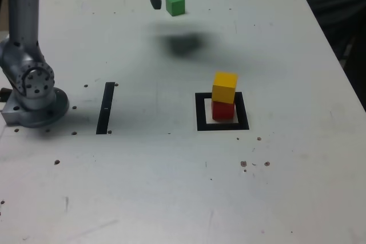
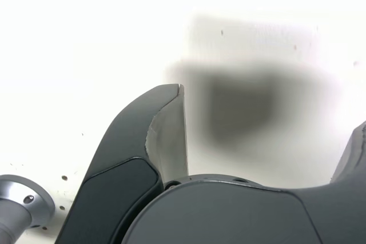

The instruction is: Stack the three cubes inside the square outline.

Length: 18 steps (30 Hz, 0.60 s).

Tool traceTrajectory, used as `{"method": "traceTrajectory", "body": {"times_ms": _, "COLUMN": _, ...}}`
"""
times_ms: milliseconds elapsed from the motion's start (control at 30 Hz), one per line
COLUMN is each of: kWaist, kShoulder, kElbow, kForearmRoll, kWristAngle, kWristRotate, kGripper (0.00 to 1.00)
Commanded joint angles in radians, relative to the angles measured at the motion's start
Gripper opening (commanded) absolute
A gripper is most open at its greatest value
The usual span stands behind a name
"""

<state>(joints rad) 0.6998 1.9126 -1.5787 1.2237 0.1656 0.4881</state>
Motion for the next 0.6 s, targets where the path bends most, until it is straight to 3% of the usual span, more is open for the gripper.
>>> {"method": "traceTrajectory", "body": {"times_ms": 0, "kWaist": 0.016, "kShoulder": 0.017, "kElbow": -0.021, "kForearmRoll": 0.009, "kWristAngle": 0.003, "kWristRotate": 0.011, "kGripper": 1.0}}
{"method": "traceTrajectory", "body": {"times_ms": 567, "kWaist": 0.155, "kShoulder": 0.206, "kElbow": -0.241, "kForearmRoll": 0.101, "kWristAngle": 0.011, "kWristRotate": 0.098, "kGripper": 0.99}}
